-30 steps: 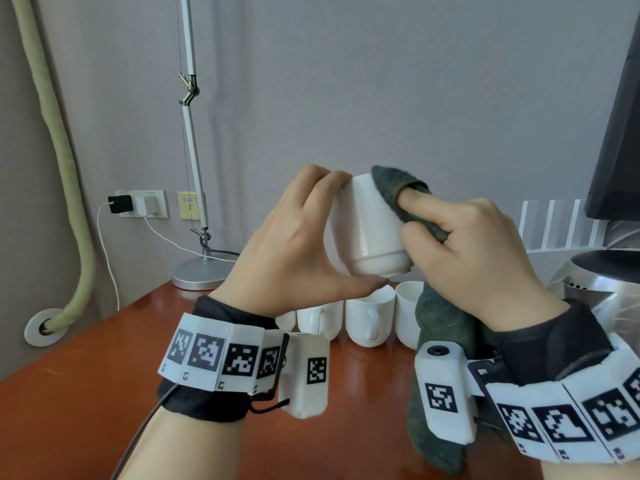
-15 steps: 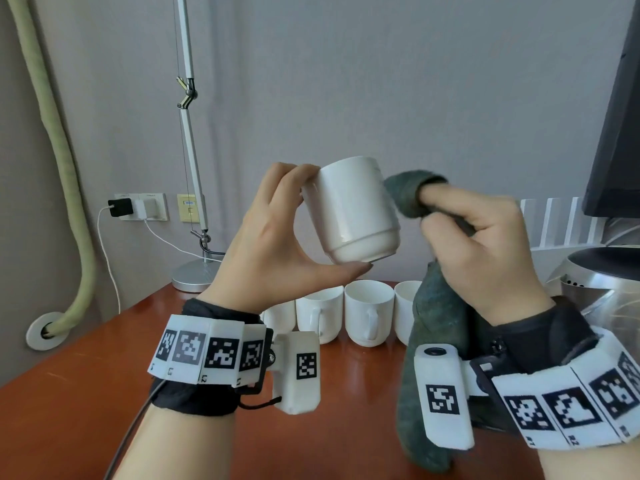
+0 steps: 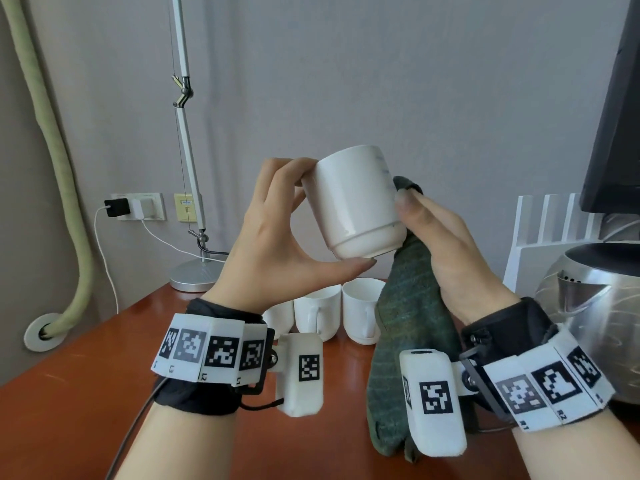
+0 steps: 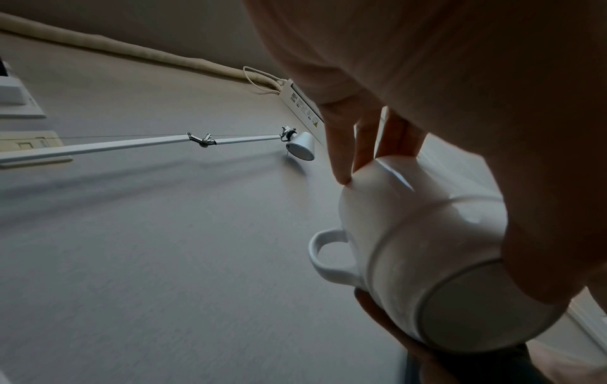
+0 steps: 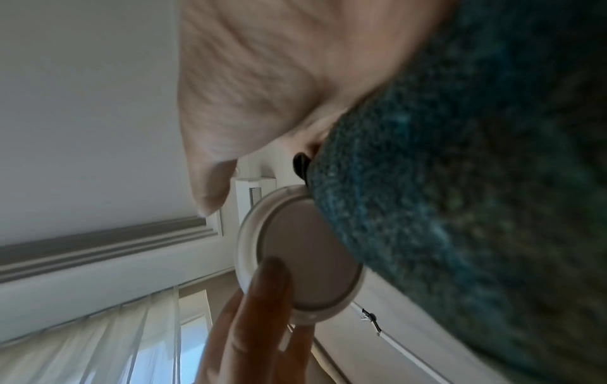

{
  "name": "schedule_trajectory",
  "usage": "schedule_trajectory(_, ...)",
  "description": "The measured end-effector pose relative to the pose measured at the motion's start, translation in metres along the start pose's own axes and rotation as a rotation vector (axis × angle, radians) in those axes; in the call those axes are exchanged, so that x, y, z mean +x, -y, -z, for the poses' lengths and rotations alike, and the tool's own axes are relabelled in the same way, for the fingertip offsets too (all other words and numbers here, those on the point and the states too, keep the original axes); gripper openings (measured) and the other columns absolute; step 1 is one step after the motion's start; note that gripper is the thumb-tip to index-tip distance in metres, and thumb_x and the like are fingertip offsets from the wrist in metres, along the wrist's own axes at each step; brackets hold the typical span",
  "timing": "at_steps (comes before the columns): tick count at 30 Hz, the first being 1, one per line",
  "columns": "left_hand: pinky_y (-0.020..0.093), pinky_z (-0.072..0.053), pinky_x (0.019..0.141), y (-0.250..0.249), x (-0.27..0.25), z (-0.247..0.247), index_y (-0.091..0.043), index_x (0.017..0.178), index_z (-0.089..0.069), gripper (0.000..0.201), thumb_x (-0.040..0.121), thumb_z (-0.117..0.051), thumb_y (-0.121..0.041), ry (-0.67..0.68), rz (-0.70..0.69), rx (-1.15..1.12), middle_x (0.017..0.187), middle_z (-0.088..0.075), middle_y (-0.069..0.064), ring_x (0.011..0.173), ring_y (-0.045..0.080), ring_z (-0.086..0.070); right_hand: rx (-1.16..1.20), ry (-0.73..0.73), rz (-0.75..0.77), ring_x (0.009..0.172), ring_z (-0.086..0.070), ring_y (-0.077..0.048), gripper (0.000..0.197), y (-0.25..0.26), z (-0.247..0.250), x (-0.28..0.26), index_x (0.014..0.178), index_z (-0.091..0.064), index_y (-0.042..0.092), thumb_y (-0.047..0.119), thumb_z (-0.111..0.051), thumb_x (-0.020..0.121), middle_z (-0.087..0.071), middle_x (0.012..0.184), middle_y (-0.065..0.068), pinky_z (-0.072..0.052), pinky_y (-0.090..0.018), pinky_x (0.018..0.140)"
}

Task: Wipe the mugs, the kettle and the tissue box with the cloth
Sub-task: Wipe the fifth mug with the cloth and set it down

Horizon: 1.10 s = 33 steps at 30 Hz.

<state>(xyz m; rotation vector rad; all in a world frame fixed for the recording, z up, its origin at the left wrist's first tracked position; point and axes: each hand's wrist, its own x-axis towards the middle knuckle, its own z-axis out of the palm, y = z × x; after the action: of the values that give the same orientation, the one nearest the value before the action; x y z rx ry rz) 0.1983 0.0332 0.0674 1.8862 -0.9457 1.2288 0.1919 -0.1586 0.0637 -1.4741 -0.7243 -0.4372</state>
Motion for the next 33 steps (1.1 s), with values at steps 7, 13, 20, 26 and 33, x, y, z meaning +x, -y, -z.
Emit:
schedule_trajectory(7, 0.015, -0.042, 0.101, 0.000, 0.001, 0.000, 0.007, 0.130, -0.046, 0.094, 0.060, -0.084, -0.043, 0.018, -0.002, -0.021, 0.118, -0.042, -0.004, 0.114, 0.000, -0.043, -0.069, 0.014, -0.025, 0.091, -0.064, -0.006, 0.070, 0.003, -0.004, 0.001, 0.117, -0.050, -0.004, 0.041, -0.075, 0.069, -0.067, 0.098, 0.000, -0.050, -0.017, 0.075)
schedule_trajectory(13, 0.007, -0.037, 0.096, -0.002, 0.003, 0.000, 0.001, 0.146, -0.029, 0.105, 0.066, -0.081, -0.044, 0.090, -0.004, 0.080, 0.125, -0.038, 0.001, 0.116, 0.006, -0.043, -0.135, -0.078, 0.019, 0.088, -0.067, -0.014, 0.060, 0.006, -0.009, 0.001, 0.111, -0.049, 0.002, 0.030, -0.080, 0.067, -0.068, 0.096, -0.005, -0.054, -0.026, 0.071)
schedule_trajectory(20, 0.013, -0.030, 0.092, -0.008, 0.004, -0.015, 0.000, 0.144, -0.035, 0.095, 0.070, -0.072, -0.047, 0.053, -0.027, 0.265, 0.131, -0.038, 0.012, 0.122, 0.021, -0.036, -0.309, -0.251, 0.082, 0.072, -0.060, -0.008, 0.056, 0.004, -0.011, 0.001, 0.090, -0.041, 0.020, 0.038, -0.085, 0.061, -0.052, 0.078, 0.009, -0.053, -0.032, 0.063)
schedule_trajectory(26, 0.008, -0.037, 0.089, -0.012, 0.003, -0.028, 0.002, 0.142, -0.036, 0.099, 0.070, -0.076, -0.053, -0.015, 0.017, 0.189, 0.125, -0.035, 0.003, 0.119, 0.019, -0.041, -0.295, -0.295, 0.053, 0.076, -0.061, -0.008, 0.060, 0.007, -0.008, 0.001, 0.093, -0.041, 0.022, 0.036, -0.088, 0.059, -0.052, 0.074, 0.018, -0.057, -0.040, 0.071)
schedule_trajectory(33, 0.002, -0.033, 0.090, -0.009, 0.004, -0.025, 0.006, 0.136, -0.043, 0.094, 0.070, -0.074, -0.053, -0.086, -0.009, 0.146, 0.123, -0.038, 0.006, 0.116, 0.018, -0.044, -0.308, -0.229, -0.027, 0.104, -0.061, -0.006, 0.080, 0.008, -0.009, 0.001, 0.126, -0.043, 0.020, 0.045, -0.086, 0.062, -0.061, 0.110, 0.010, -0.053, -0.035, 0.088)
